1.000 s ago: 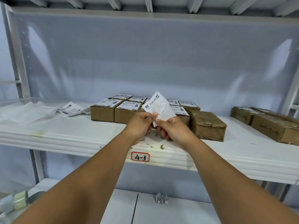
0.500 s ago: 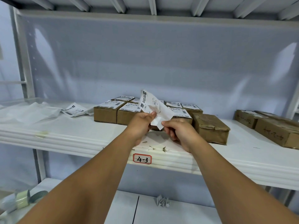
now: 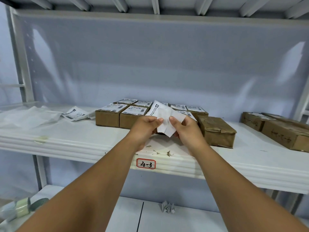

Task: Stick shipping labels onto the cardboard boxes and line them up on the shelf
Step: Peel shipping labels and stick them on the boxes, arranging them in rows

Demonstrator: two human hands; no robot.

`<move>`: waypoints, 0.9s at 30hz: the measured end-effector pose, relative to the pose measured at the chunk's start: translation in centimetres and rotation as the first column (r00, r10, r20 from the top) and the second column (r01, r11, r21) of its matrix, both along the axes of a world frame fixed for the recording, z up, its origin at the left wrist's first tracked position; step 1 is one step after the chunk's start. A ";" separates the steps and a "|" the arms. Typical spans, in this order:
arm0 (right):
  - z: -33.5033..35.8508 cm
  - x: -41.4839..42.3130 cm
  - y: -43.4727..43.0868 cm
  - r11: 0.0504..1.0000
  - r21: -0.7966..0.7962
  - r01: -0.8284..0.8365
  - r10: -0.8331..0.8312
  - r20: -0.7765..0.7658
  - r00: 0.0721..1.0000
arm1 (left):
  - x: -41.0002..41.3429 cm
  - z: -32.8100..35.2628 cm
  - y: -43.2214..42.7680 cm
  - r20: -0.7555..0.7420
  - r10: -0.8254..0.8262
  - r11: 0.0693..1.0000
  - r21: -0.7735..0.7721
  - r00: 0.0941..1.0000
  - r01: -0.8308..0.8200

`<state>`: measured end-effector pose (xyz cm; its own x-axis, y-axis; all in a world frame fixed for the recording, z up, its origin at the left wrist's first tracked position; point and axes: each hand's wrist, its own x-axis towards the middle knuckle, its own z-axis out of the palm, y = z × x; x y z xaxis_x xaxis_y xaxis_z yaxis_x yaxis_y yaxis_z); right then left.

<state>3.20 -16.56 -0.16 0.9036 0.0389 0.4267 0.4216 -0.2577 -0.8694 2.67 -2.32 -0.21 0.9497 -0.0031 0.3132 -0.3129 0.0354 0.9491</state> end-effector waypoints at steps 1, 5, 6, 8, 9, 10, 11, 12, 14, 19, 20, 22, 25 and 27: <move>0.0 -0.1 -0.1 0.999 0.024 -0.031 0.031 -0.008 0.999 | 0.1 0.0 0.1 -0.012 -0.001 0.999 -0.036 1.000 0.001; -0.1 0.2 -0.3 0.993 0.096 -0.069 0.072 -0.030 0.997 | 0.3 0.1 0.3 -0.061 -0.029 0.983 -0.185 0.998 0.017; -0.2 0.4 -0.2 0.995 0.088 -0.056 0.060 -0.037 0.998 | 0.4 0.1 0.3 -0.063 -0.054 0.975 -0.219 0.997 0.039; -0.2 0.6 -0.2 0.996 0.084 -0.038 0.043 -0.069 0.997 | 0.3 0.2 0.3 -0.061 -0.093 0.964 -0.255 0.994 0.075; -0.1 0.7 -0.2 0.995 0.098 -0.034 0.043 -0.088 0.995 | 0.4 0.1 0.3 -0.069 -0.103 0.962 -0.260 0.992 0.082; -0.1 0.8 -0.1 0.993 0.112 -0.032 0.044 -0.104 0.994 | 0.4 0.1 0.4 -0.078 -0.112 0.960 -0.264 0.991 0.087; -0.2 1.0 -0.1 0.993 0.119 -0.026 0.040 -0.117 0.992 | 0.5 0.1 0.5 -0.084 -0.116 0.961 -0.263 0.990 0.091; -0.2 1.1 -0.1 0.993 0.120 -0.015 0.031 -0.126 0.992 | 0.5 0.1 0.5 -0.086 -0.122 0.961 -0.260 0.989 0.096; -0.4 1.4 -0.1 0.993 0.117 0.009 0.007 -0.140 0.990 | 0.5 0.1 0.5 -0.089 -0.122 0.965 -0.244 0.989 0.098; -0.3 1.5 -0.1 0.993 0.106 0.057 -0.039 -0.162 0.986 | 0.5 0.0 0.3 -0.091 -0.113 0.962 -0.257 0.989 0.086; -0.3 1.5 -0.1 0.993 0.098 0.065 -0.048 -0.164 0.985 | 0.5 0.0 0.3 -0.091 -0.116 0.961 -0.261 0.989 0.089; -0.3 1.6 0.0 0.994 0.064 0.090 -0.079 -0.162 0.984 | 0.5 0.1 0.3 -0.091 -0.119 0.960 -0.265 0.989 0.091; -0.3 1.7 0.1 0.992 0.035 0.125 -0.117 -0.164 0.979 | 0.5 0.1 0.2 -0.092 -0.122 0.956 -0.278 0.988 0.092; -0.4 2.0 0.2 0.989 0.027 0.146 -0.139 -0.165 0.976 | 0.5 0.1 0.2 -0.094 -0.117 0.955 -0.284 0.989 0.086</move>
<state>5.21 -16.39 -0.54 0.9559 -0.1090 0.2727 0.2356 -0.2694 -0.9338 3.19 -2.11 -0.10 0.9772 -0.0288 0.2105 -0.1895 0.3295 0.9249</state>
